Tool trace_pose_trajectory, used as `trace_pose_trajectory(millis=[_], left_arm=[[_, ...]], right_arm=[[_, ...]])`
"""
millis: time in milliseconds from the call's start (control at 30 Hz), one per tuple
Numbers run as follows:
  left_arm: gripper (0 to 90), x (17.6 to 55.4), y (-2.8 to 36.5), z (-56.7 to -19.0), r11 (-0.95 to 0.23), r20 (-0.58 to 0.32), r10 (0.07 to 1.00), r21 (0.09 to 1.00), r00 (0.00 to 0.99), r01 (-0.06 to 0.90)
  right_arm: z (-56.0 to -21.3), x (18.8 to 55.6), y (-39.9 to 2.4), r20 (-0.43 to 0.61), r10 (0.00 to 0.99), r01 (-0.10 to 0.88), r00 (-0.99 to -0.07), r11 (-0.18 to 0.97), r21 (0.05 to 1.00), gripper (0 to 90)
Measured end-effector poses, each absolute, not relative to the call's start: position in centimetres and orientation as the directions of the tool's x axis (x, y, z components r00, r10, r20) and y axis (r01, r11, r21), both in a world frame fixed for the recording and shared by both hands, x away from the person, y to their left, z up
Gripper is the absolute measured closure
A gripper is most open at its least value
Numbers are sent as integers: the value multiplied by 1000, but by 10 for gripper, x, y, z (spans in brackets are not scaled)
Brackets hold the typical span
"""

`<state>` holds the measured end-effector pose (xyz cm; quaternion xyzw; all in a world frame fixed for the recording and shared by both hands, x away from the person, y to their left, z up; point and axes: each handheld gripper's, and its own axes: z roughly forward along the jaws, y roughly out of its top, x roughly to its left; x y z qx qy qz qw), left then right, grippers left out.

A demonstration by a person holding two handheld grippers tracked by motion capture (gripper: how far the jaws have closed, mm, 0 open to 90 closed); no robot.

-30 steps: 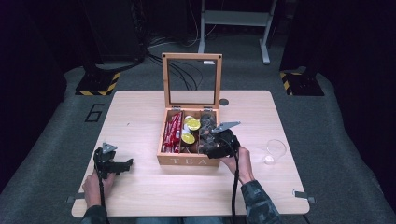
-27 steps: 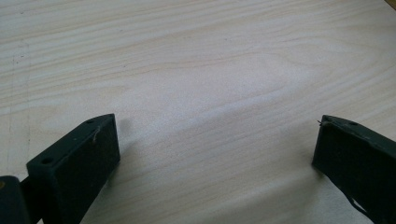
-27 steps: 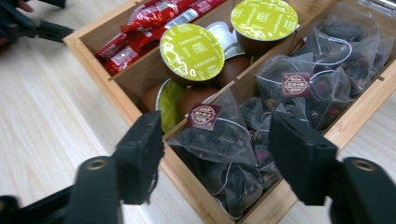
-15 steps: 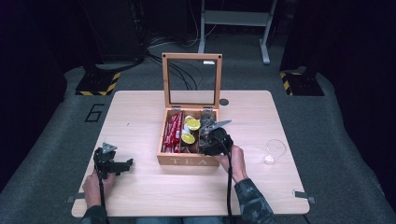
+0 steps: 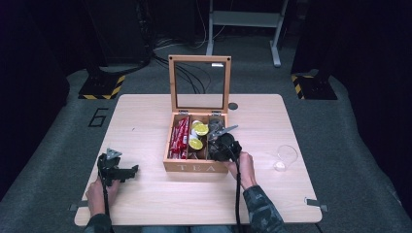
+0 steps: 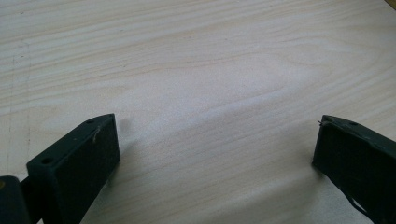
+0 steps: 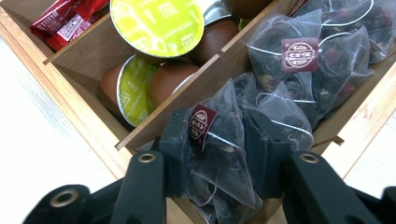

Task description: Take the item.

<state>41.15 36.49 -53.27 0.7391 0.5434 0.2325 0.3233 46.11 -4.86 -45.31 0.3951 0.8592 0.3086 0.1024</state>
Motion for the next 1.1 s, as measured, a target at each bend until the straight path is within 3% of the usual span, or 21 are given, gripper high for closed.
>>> trace_pose_trajectory(millis=[467, 1100], left_arm=[[2, 411, 365, -533, -201, -8, 953, 730, 302, 653], [2, 412, 365, -533, -200, -8, 953, 731, 301, 653]], right_arm=[[-451, 458, -52, 65, 731, 597, -680, 499, 629, 740], [-437, 450, -59, 50, 721, 556, -691, 487, 674, 751]])
